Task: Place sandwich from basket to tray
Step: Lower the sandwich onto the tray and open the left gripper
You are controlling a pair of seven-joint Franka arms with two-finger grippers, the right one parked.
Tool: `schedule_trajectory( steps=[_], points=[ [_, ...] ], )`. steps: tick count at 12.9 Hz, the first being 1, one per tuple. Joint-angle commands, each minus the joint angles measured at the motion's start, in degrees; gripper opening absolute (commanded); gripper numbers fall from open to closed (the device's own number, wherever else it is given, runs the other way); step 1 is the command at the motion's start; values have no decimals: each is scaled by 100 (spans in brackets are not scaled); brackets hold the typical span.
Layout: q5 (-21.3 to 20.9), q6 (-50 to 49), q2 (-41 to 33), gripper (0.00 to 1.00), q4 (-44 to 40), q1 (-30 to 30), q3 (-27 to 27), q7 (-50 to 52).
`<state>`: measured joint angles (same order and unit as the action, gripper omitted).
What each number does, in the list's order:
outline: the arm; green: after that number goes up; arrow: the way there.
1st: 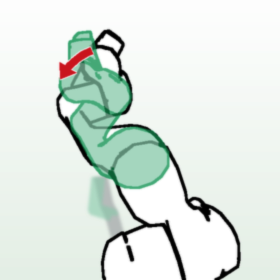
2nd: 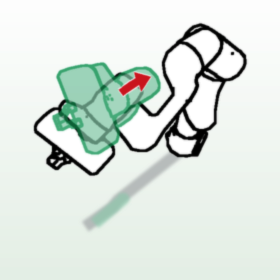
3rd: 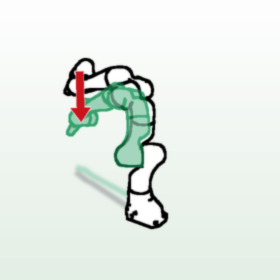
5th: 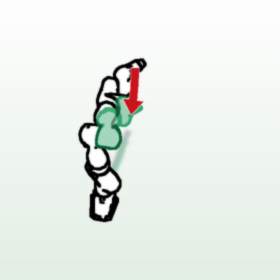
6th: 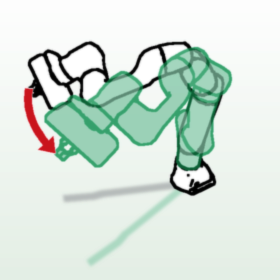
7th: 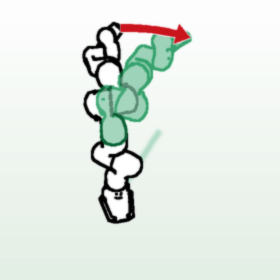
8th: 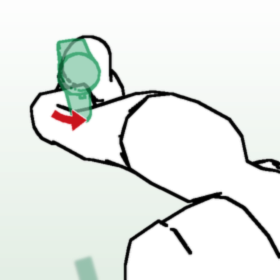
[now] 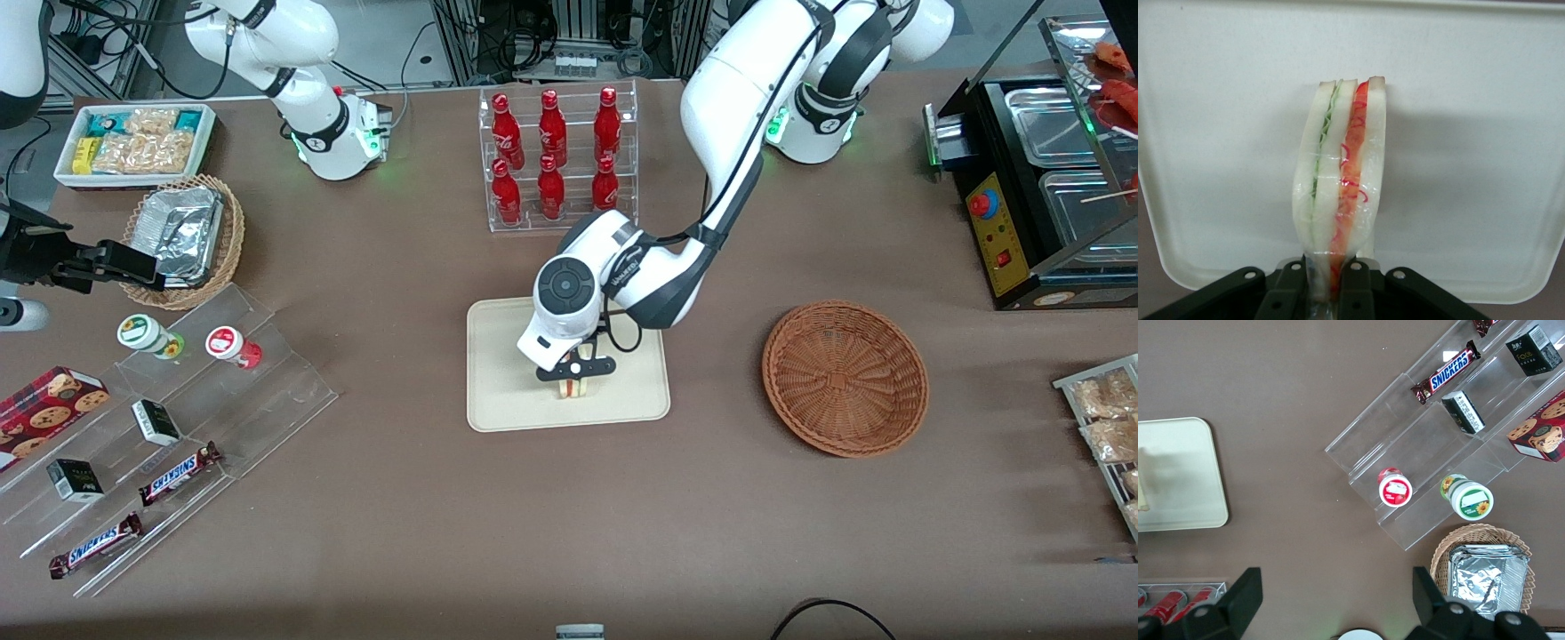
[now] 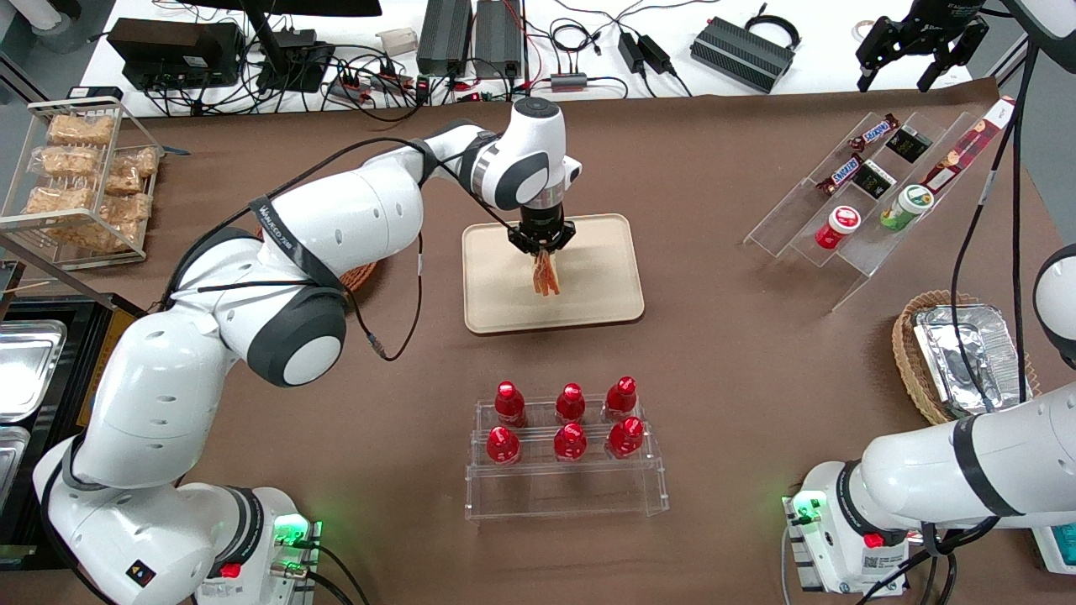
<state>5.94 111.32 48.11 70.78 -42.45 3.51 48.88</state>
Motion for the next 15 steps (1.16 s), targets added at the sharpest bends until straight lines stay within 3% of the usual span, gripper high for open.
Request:
schedule_trajectory(
  steps=[1, 11, 12, 15],
  points=[
    [47, -277, 110, 0, -275, -88, -61, 200],
    [-234, -225, 225, 0, -310, -132, -88, 596],
    [-234, -208, 233, 15, -310, -132, -88, 605],
    [-225, -190, 260, 100, -310, -132, -88, 579]
  ],
)
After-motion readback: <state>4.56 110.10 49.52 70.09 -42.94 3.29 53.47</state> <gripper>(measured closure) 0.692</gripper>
